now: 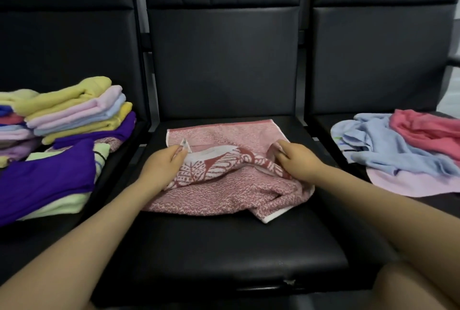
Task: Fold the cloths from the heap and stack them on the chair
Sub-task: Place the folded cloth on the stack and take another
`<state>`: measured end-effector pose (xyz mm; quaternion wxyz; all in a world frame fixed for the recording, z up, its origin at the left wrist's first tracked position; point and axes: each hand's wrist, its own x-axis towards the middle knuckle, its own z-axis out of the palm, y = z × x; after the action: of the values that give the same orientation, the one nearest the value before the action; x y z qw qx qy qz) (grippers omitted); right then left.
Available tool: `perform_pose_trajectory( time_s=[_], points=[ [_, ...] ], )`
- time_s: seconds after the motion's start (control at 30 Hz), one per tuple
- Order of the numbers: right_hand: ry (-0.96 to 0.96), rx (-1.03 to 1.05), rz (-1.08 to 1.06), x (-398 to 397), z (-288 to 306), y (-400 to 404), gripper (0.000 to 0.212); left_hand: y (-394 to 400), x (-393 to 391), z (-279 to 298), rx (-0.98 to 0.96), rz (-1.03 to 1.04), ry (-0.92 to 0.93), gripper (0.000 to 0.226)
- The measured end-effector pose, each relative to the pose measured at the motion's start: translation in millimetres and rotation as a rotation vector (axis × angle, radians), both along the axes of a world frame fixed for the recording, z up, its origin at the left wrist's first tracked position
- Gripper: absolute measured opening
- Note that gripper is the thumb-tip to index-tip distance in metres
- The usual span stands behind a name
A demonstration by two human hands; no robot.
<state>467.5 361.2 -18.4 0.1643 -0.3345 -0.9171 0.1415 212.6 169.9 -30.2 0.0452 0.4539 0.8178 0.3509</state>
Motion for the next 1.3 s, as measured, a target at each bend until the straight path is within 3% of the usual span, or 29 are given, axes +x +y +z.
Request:
perform_pose_trajectory(
  time_s=[0.07, 0.2, 0.27, 0.37, 0.47, 0.53, 0.63, 0.77, 0.87, 0.93, 1.07, 1.13, 1.2, 1.3],
  points=[
    [0.004, -0.080, 0.008, 16, 5, -8, 0.017, -7, 6, 1, -0.021, -0.037, 0.005, 0.034],
    [0.063, -0.397, 0.075, 43, 17, -32, 0.020, -42, 16, 5, 0.011, -0.183, -0.222, 0.050],
    [0.368, -0.519, 0.085, 50, 36, -42, 0.020, -57, 20, 20, 0.117, -0.175, -0.256, 0.046],
    [0.861, -0.796, 0.071, 54, 70, -44, 0.018, -60, 20, 53, 0.307, -0.055, -0.306, 0.021],
    [0.979, -0.897, 0.034, 40, 87, -33, 0.018, -36, 15, 85, 0.415, -0.008, -0.496, 0.018],
    [0.961, -0.844, -0.110, 21, 85, -17, 0.020, -11, 10, 96, 0.461, 0.035, -0.582, 0.020],
    [0.680, -0.506, -0.349, 2, 64, 21, 0.022, 35, -8, 93, 0.354, 0.076, -0.318, 0.032],
    [0.229, -0.216, -0.490, 4, 4, 45, 0.025, 82, -30, 47, -0.023, 0.070, -0.150, 0.032],
    [-0.037, 0.066, -0.452, 5, -20, 46, 0.026, 100, -38, 9, -0.266, 0.068, -0.087, 0.032],
    [-0.061, 0.153, -0.423, 4, -20, 44, 0.026, 98, -42, 2, -0.312, 0.072, -0.022, 0.028],
    [-0.137, 0.122, -0.497, 9, -16, 51, 0.023, 99, -51, -4, -0.226, -0.069, -0.017, 0.022],
    [-0.023, -0.039, -0.439, 11, -16, 54, 0.019, 98, -51, -3, -0.199, -0.114, -0.139, 0.016],
    [0.070, -0.143, -0.400, 14, -14, 51, 0.030, 96, -48, 2, -0.228, -0.123, -0.163, 0.016],
    [0.126, -0.059, -0.368, 18, -10, 38, 0.032, 90, -44, 9, -0.274, -0.092, -0.129, 0.019]
  ],
)
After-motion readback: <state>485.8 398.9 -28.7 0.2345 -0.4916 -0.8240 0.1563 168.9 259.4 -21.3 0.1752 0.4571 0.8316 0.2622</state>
